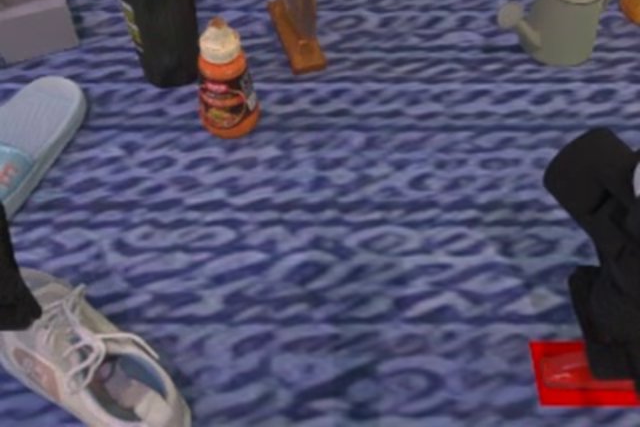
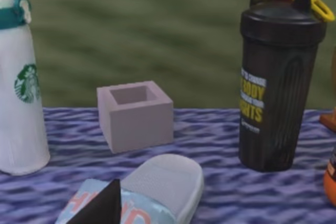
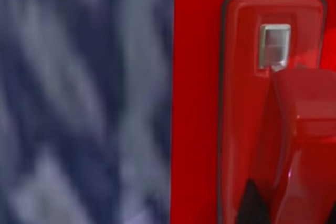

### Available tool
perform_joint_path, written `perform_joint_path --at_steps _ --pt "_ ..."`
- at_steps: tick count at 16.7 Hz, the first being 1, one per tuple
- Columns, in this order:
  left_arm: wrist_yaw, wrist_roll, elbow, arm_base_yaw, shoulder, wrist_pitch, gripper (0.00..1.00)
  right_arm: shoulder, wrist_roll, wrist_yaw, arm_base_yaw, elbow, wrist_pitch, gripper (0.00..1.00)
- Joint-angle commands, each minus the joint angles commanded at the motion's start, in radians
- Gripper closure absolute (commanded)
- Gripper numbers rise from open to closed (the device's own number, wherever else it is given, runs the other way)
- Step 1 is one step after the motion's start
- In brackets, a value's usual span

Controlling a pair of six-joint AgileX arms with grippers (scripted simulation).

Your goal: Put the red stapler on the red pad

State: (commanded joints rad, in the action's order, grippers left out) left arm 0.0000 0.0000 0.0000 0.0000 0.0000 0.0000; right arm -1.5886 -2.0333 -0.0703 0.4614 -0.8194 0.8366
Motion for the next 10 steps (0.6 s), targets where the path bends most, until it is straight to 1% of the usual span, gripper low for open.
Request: perform_joint_path --at_steps 10 --pt "0.000 0.000 0.000 0.000 0.000 0.000 0.00 0.000 0.000 0.000 0.000 0.000 0.000 0.25"
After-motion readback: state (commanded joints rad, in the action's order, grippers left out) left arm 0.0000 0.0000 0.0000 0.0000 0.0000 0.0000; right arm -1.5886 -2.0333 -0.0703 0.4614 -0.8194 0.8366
